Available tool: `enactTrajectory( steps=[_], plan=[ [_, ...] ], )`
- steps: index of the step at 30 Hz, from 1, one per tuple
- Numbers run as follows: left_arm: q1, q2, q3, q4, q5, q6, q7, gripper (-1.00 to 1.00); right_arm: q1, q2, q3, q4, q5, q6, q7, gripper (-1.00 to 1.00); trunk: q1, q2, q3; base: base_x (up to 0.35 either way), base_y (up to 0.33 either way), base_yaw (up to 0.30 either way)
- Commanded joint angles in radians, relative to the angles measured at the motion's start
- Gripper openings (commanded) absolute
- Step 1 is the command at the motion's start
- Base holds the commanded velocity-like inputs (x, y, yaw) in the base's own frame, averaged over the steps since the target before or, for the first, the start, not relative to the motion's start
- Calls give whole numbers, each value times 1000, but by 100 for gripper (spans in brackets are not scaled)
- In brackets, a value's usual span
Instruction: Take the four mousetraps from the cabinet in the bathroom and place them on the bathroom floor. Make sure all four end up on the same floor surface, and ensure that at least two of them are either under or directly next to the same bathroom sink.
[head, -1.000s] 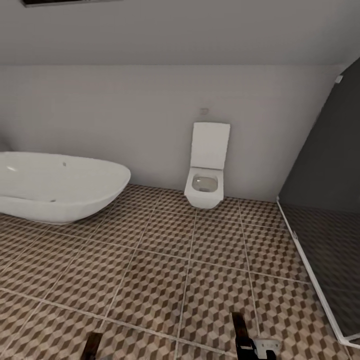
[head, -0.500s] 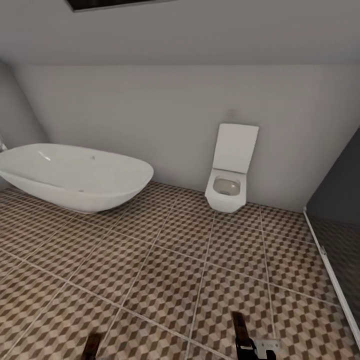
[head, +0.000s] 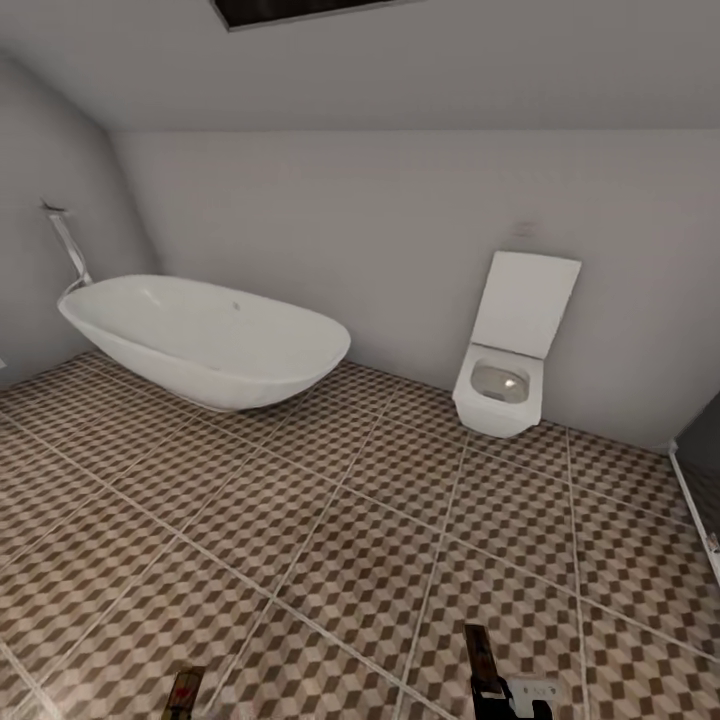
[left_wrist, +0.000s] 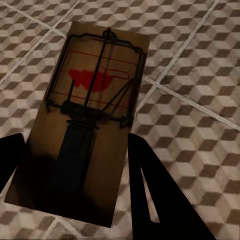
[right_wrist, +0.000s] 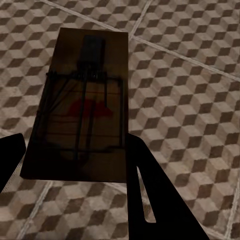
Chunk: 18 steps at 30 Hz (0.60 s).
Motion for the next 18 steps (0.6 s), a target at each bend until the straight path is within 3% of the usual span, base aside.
enactTrajectory(
  steps=[1, 18],
  plan=[
    [-2, 0, -7, 4, 5, -5, 4, -100, 0, -1, 8, 0, -8, -3, -5, -100, 0, 0, -1, 0, 0, 290],
    [-2, -1, -7, 4, 5, -5, 4, -100, 0, -1, 8, 0, -7, -3, -5, -100, 0, 0, -1, 0, 0, 290]
  ],
)
